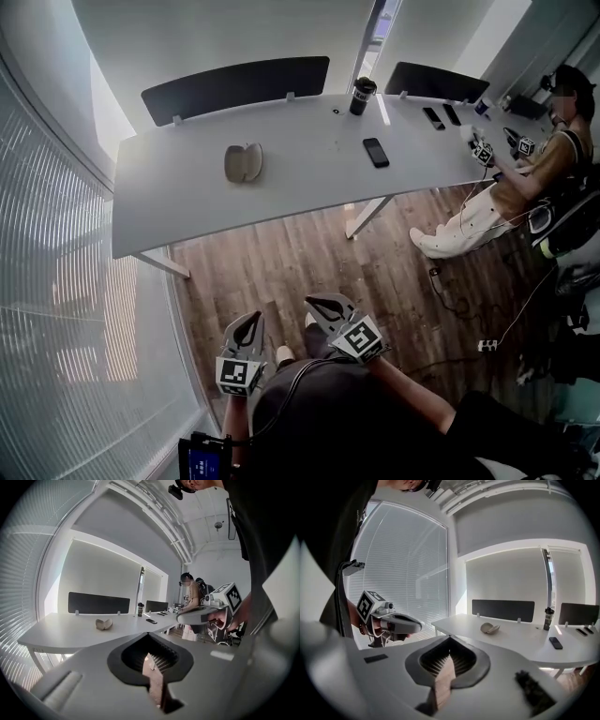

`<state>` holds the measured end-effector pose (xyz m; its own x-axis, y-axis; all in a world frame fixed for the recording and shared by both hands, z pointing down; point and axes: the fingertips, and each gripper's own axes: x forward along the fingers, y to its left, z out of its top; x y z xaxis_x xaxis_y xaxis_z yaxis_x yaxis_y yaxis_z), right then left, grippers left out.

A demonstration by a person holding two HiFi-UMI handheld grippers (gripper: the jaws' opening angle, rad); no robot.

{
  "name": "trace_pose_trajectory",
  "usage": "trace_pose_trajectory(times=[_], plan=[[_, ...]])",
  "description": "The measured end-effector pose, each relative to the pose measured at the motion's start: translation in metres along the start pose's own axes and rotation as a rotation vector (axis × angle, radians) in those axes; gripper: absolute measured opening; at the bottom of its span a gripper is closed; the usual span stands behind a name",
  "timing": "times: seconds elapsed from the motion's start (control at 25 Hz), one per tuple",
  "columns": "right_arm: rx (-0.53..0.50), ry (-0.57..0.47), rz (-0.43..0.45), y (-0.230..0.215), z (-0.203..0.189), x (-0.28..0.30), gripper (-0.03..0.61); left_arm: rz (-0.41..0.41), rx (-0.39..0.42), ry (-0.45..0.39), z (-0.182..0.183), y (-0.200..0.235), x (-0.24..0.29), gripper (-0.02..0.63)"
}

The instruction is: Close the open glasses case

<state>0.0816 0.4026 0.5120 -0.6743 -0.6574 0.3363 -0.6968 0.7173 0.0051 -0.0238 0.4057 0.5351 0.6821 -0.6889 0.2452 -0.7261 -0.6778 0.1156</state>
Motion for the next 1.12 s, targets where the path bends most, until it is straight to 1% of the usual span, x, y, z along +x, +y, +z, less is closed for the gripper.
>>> trace_pose_trajectory(times=[0.12, 0.2, 0.32, 0.44, 0.6, 0.84, 1.12], plan=[[0.0, -0.001, 0.016, -0.005, 0.001, 0.0, 0.005, 0.003, 0.0, 0.004, 0.007, 0.002, 0.009, 0.007], [0.0, 0.009, 0.015, -0.012, -0.001, 0.001, 0.005, 0.008, 0.015, 0.014, 0.006, 0.003, 0.014, 0.008], [0.018, -0.024, 0.006, -0.024, 0.001, 0.001, 0.005, -0.001, 0.031, 0.034, 0.006, 0.002, 0.023, 0.008], [0.035, -0.036, -0.014, -0.042, 0.002, 0.002, 0.005, -0.011, 0.017, 0.058, 0.006, 0.0, 0.032, 0.008], [0.055, -0.041, -0.03, -0.062, 0.002, 0.004, 0.005, -0.017, 0.033, 0.061, 0.022, 0.002, 0.048, 0.008], [0.07, -0.051, -0.016, -0.082, 0.003, 0.008, 0.005, -0.004, 0.047, 0.089, 0.02, 0.003, 0.069, 0.008], [0.083, -0.063, 0.0, -0.11, -0.001, 0.004, 0.005, 0.011, 0.041, 0.095, 0.025, -0.008, 0.096, 0.008]])
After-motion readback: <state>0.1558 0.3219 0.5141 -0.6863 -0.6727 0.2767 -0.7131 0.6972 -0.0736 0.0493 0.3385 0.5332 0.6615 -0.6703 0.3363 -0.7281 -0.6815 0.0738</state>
